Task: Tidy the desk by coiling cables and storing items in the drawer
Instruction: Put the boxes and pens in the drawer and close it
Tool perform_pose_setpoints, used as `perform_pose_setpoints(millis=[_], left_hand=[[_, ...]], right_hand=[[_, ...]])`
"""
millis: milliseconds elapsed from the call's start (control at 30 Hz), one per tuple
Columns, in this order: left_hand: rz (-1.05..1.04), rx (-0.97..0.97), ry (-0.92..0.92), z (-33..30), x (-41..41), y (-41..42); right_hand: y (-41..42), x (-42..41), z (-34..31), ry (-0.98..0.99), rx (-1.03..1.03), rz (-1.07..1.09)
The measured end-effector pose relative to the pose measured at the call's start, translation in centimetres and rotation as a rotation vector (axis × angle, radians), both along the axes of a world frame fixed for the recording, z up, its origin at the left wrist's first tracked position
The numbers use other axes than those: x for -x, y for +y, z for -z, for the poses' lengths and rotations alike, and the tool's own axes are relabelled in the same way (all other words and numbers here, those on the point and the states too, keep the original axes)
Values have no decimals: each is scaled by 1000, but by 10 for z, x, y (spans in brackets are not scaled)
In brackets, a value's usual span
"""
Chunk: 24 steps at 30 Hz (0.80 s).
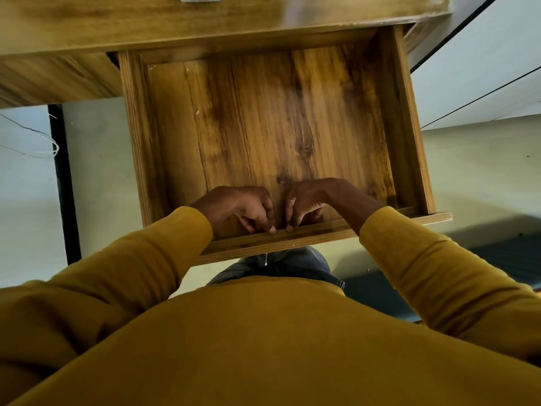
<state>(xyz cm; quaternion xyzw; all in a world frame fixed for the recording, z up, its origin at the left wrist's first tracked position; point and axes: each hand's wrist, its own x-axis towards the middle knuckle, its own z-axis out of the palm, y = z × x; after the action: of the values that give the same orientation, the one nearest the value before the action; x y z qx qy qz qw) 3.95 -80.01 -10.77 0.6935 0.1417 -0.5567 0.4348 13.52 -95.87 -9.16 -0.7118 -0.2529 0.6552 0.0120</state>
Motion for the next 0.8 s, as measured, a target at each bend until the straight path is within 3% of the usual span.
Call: perform_pose_setpoints(millis=[433, 567, 800], left_hand=[[71, 6, -54, -14, -5, 23], [-51, -77, -224, -21, -22, 54], [-309, -378, -728, -65, -75, 119]], right_hand=[[11, -6, -13, 17, 5, 13], [35, -30, -30, -76, -141, 34], [120, -94, -84, -558, -558, 87]])
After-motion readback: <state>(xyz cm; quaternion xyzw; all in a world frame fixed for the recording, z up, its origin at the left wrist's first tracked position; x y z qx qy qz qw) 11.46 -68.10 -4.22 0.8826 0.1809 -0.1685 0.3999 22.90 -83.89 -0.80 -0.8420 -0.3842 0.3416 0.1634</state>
